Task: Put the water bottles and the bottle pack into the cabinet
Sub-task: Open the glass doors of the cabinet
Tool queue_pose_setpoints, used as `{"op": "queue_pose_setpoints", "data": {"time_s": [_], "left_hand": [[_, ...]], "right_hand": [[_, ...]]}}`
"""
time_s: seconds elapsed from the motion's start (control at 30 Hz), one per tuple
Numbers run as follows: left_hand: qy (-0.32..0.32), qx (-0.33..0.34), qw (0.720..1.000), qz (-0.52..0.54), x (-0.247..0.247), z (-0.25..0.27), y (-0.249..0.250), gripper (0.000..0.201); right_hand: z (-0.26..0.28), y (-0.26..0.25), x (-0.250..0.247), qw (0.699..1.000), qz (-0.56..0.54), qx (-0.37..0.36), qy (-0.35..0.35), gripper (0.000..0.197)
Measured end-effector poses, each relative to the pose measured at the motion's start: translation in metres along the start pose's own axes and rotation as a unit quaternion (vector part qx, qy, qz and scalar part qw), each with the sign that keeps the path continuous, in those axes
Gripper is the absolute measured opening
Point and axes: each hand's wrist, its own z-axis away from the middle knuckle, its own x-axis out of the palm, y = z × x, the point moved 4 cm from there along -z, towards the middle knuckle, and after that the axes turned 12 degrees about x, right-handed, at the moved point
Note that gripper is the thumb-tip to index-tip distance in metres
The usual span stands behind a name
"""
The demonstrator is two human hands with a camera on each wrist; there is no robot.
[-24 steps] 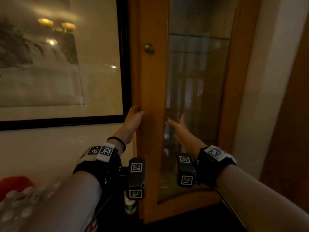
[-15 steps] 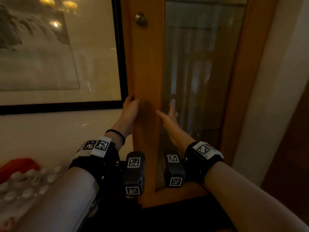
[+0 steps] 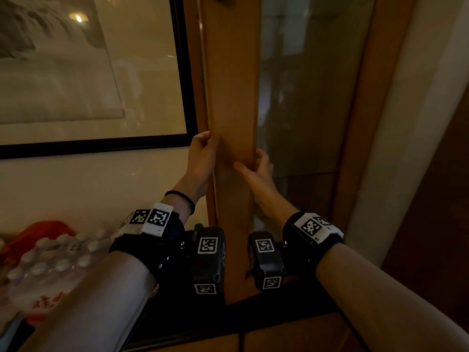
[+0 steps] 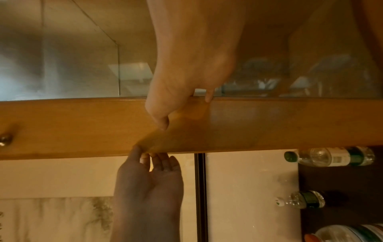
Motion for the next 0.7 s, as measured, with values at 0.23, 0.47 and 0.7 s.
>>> {"op": "queue_pose_setpoints", "data": {"time_s": [0.23, 0.47, 0.7], "left_hand": [[-0.035, 0.051, 0.997, -0.052, -0.003, 0.039, 0.022, 0.032], [-0.070, 0.046, 0.993, -0.084, -0.002, 0.067, 0.047, 0.010], [-0.061, 0.057, 0.986, -0.145, -0.001, 0.073, 0.058, 0.032]], "right_hand": [[0.054, -0.002, -0.019, 0.998, 0.037, 0.000, 0.046, 0.098], [0.098, -0.003, -0.024, 0.986, 0.159, 0.025, 0.036, 0.109], [0.112, -0.010, -0.040, 0.988, 0.146, 0.050, 0.009, 0.131]]}}
